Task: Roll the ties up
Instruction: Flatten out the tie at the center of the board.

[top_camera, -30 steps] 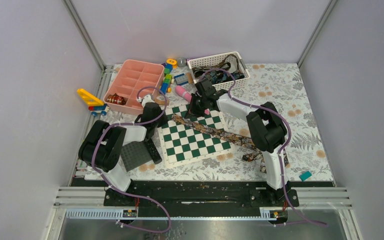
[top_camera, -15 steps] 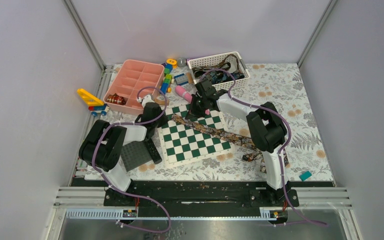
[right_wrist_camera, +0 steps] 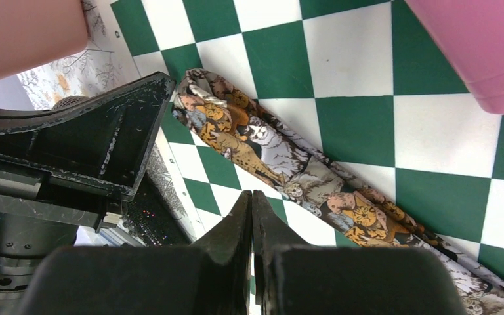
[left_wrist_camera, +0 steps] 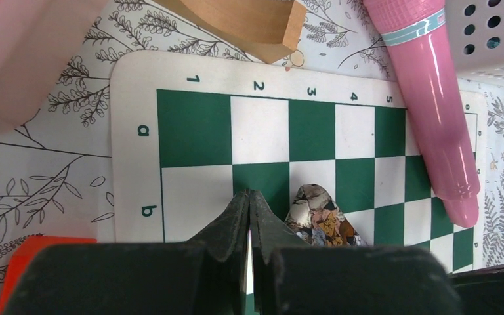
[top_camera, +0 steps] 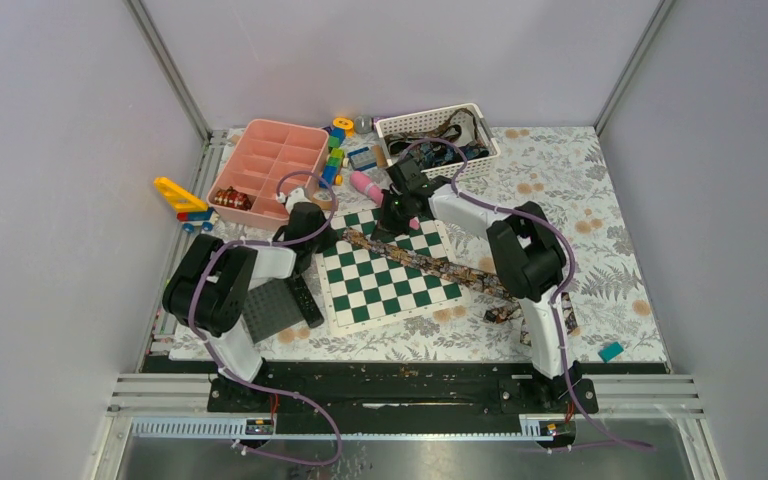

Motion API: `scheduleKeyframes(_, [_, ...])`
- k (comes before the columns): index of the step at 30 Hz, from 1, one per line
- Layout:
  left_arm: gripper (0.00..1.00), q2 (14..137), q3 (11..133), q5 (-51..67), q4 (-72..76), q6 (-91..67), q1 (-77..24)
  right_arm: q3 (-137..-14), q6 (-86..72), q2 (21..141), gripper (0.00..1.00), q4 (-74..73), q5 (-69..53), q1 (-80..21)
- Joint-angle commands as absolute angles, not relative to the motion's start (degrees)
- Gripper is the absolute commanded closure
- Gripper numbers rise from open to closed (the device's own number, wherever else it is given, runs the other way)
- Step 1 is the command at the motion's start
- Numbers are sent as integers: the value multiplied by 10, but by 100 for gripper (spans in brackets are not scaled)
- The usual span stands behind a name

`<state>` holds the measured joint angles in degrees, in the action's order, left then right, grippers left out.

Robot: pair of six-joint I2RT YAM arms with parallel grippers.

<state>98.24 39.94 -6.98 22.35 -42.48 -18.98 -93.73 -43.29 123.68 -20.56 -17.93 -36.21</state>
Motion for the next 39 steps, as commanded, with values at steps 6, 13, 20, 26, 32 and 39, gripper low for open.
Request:
scheduleKeyframes(6, [100,999,420,-49,250,-428,-184,-986,-423,1267,100,-235,-179,-367])
scheduleKeyframes(13, [100,1003,421,-42,260,-426,-183,-984,-425,1269,100,-237,-204,-367])
scheduleKeyframes(20, [100,1008,420,-36,267,-427,-182,-984,-424,1275,100,-237,-238,-368])
scheduleKeyframes(26, [100,1011,422,-29,271,-425,-181,-1002,-423,1296,100,-254,-235,-370])
scheduleKeyframes(32, [100,1013,421,-20,279,-424,-181,-1018,-423,1309,100,-276,-208,-370])
scheduleKeyframes(39, [100,1019,418,-3,298,-421,-181,-1021,-428,1313,100,-279,-192,-370])
